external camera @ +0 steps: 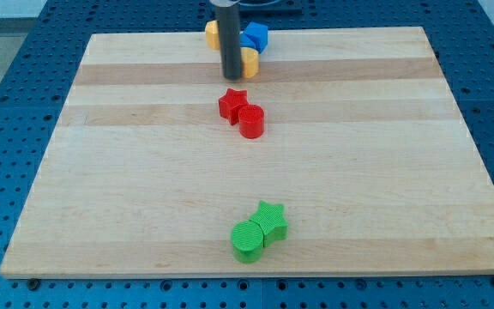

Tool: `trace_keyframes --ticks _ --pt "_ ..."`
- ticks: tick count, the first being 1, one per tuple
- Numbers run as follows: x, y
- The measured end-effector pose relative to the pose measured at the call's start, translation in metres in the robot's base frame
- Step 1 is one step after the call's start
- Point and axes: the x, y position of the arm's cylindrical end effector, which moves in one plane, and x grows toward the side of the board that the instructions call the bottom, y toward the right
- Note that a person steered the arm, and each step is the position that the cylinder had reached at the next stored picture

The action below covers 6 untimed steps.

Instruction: Push the yellow hexagon into the blue cube

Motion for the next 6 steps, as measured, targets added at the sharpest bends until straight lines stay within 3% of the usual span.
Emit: trace_keyframes --ticks 1,2,3,6 --pt "0.0 -0.024" --pt "-0.032 -0.093" --pt "-0.103 -0.115" --pt "-0.106 -0.052"
